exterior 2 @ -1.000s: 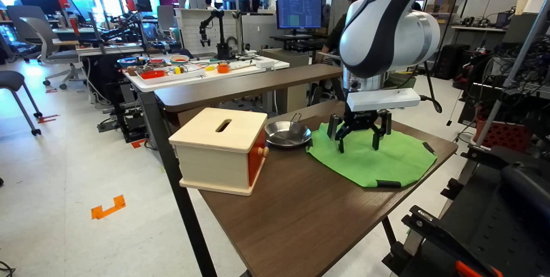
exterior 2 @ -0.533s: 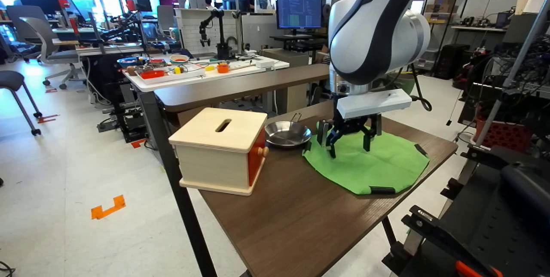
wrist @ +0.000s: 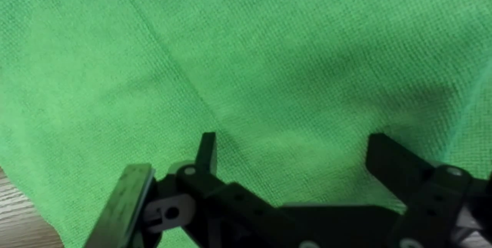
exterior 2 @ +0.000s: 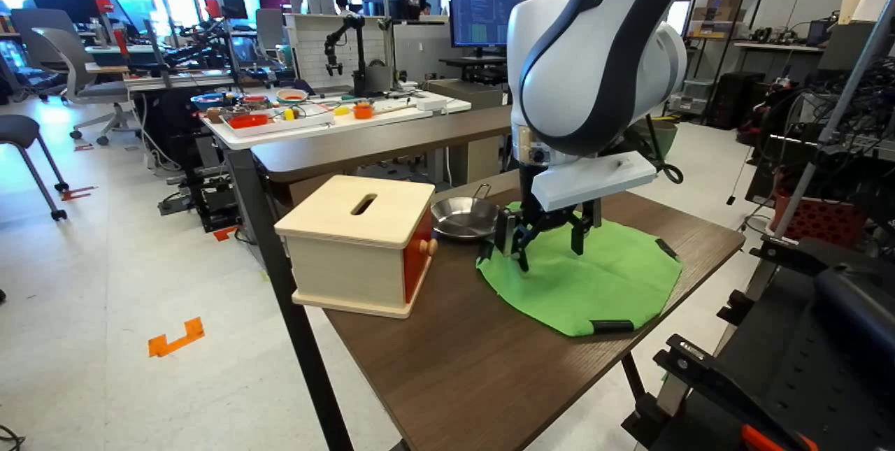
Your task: Move the green cloth slightly to the left on the table
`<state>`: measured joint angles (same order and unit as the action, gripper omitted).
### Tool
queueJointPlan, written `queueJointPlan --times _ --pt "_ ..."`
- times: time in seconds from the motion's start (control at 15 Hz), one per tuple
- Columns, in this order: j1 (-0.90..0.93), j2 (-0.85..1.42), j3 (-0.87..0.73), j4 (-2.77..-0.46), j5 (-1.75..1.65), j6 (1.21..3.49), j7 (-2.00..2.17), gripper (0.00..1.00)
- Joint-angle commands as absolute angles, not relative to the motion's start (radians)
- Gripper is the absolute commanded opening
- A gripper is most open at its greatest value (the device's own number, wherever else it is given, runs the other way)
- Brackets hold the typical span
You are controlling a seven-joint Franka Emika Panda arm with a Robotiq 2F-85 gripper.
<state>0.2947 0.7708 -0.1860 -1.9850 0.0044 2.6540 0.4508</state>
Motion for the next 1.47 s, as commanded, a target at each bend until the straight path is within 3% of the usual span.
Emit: queueJointPlan --times 0.0,0.8,1.4 --pt "0.328 0.747 -0.183 -2.031 -0.031 2.697 0.463 1.00" --pt "0.362 0.692 -0.176 -2.100 -0.032 2.735 0.454 1.00" --pt "0.173 0.393 -0.093 -2.316 0.042 2.712 0.339 1.00"
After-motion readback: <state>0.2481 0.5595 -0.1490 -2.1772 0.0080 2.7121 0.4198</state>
